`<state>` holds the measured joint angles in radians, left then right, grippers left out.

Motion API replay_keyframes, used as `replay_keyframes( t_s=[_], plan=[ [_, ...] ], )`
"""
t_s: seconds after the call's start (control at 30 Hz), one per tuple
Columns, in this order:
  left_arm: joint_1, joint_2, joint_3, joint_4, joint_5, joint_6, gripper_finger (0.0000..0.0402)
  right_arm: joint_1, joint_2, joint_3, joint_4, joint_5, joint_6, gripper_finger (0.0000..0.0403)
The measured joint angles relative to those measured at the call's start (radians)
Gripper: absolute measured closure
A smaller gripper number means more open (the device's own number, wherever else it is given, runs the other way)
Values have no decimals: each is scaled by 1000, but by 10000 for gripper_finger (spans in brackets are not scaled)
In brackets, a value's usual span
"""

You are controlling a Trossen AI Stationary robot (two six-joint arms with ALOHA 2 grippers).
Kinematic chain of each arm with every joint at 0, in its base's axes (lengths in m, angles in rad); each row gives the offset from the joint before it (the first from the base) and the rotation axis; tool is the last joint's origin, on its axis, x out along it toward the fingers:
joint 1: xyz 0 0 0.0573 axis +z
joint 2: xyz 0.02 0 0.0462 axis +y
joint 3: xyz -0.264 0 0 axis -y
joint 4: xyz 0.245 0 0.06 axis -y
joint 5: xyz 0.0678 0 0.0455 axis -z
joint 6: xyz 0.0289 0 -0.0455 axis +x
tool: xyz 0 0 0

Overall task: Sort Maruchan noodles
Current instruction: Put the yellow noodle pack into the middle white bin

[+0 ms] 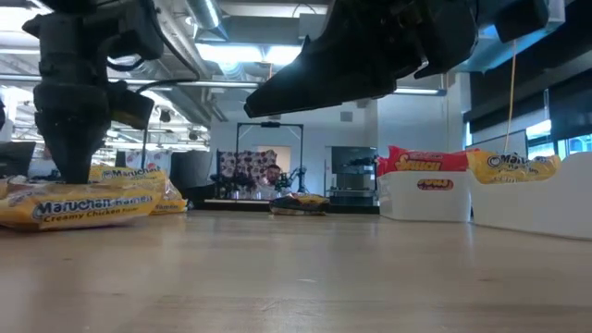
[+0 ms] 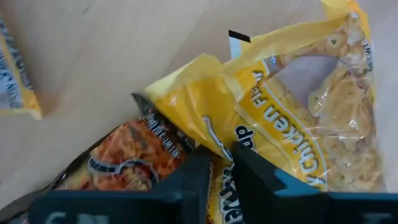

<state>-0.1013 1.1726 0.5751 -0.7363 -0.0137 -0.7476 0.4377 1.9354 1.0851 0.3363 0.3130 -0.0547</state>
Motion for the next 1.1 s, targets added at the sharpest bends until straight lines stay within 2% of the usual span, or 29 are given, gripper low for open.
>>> replay_keyframes(
  t_s=[0.17,0.3,0.57,0.8,0.93,1.03,1.1],
  plan=[
    [0,20,2,59,-23,46,395,0,0,0,3,0,1,178],
    [-23,12,0,127,-56,86,400,-2,0,0,15,10,21,178],
    [-136,12,0,335,-145,140,401,-6,-37,2,-10,105,28,178],
    [-222,12,0,509,-306,187,401,-8,-107,2,-146,194,91,178],
    [-258,14,0,600,-384,235,401,-19,-112,-2,-221,187,101,178],
    [-277,20,0,662,-425,272,401,-56,-113,-64,-160,135,125,178],
    [-289,23,0,703,-458,292,401,-88,-112,-133,-57,83,148,178]
  ],
)
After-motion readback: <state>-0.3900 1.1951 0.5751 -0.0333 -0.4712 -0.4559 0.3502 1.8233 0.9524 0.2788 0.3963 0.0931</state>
